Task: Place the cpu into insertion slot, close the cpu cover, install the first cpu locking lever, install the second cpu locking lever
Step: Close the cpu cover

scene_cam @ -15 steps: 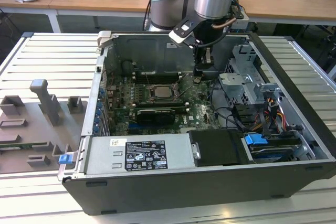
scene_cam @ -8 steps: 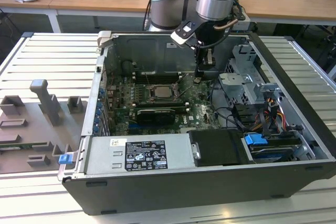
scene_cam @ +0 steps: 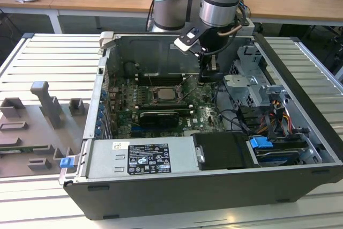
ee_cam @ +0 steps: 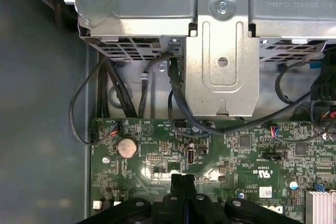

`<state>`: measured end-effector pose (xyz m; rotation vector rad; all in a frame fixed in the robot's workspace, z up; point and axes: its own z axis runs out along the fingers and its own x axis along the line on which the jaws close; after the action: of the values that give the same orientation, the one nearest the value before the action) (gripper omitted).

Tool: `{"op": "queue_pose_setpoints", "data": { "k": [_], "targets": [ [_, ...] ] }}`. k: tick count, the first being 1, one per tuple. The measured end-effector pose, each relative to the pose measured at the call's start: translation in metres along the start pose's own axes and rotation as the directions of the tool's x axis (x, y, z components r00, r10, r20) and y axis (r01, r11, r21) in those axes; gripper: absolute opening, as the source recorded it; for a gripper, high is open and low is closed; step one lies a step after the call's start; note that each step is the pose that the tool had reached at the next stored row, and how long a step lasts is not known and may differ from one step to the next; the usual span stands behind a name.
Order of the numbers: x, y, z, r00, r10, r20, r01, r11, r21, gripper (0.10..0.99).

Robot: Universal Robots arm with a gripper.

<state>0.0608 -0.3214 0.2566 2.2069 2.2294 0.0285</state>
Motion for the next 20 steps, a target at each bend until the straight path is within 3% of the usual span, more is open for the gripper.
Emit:
{"op": "queue_pose_setpoints", "data": {
  "k": [9, 17, 20],
  "targets": [
    [-0.0004, -0.0007, 0.0014, 0.9998, -0.018, -0.0002, 0.018, 0.9998, 0.0, 0.106],
    [-0.0003, -0.0111, 0.0015, 0.9997, -0.026, -0.0003, 0.026, 0.9997, 0.0, 0.106],
    [-0.0002, -0.0189, 0.0014, 0.9996, -0.028, -0.0003, 0.028, 0.9996, 0.0, 0.106]
  ]
}}
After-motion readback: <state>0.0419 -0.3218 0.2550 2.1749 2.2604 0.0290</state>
